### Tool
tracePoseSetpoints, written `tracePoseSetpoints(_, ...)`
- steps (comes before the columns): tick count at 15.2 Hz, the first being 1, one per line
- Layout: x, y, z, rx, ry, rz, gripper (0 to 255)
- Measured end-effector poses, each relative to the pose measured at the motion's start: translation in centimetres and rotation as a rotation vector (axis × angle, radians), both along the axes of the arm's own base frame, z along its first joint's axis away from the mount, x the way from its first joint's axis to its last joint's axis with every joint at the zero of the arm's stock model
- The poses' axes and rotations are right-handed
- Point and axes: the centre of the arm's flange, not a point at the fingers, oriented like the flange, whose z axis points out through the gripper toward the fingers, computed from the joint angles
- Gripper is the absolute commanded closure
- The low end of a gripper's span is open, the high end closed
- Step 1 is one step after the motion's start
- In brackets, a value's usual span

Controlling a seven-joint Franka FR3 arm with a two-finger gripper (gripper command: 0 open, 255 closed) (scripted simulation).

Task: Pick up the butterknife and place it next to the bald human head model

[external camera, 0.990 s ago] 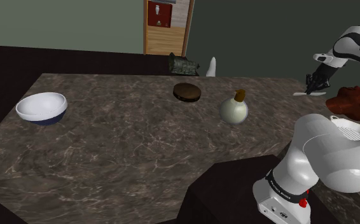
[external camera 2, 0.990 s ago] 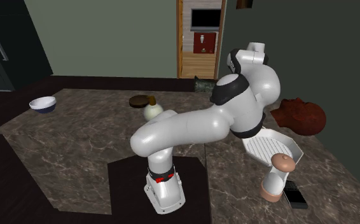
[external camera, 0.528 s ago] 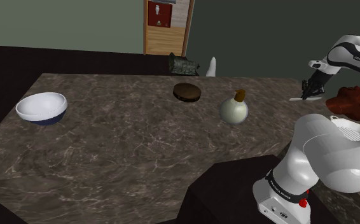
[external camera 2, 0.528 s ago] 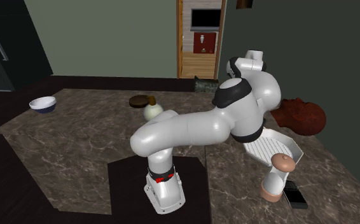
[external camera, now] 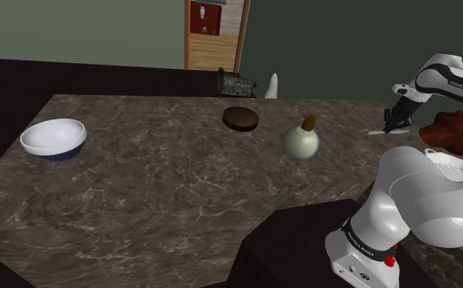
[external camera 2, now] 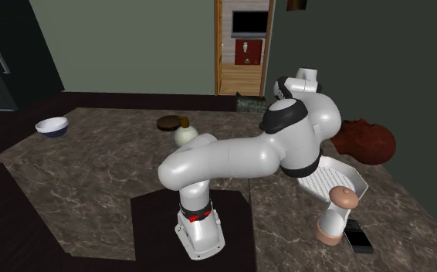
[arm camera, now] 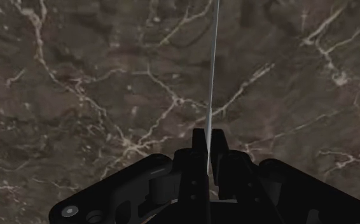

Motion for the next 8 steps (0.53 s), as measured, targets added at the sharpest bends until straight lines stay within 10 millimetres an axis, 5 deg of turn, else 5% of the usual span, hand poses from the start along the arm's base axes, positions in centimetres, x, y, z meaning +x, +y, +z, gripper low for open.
tracePoseSetpoints(3,-0.02,-0.02,-0.04,0.0,0.0,0.0,255)
tracePoseSetpoints(4,-0.02,-0.02,-0.04,0.0,0.0,0.0,0)
tracePoseSetpoints(8,-0.02,-0.02,-0.04,0.0,0.0,0.0,0)
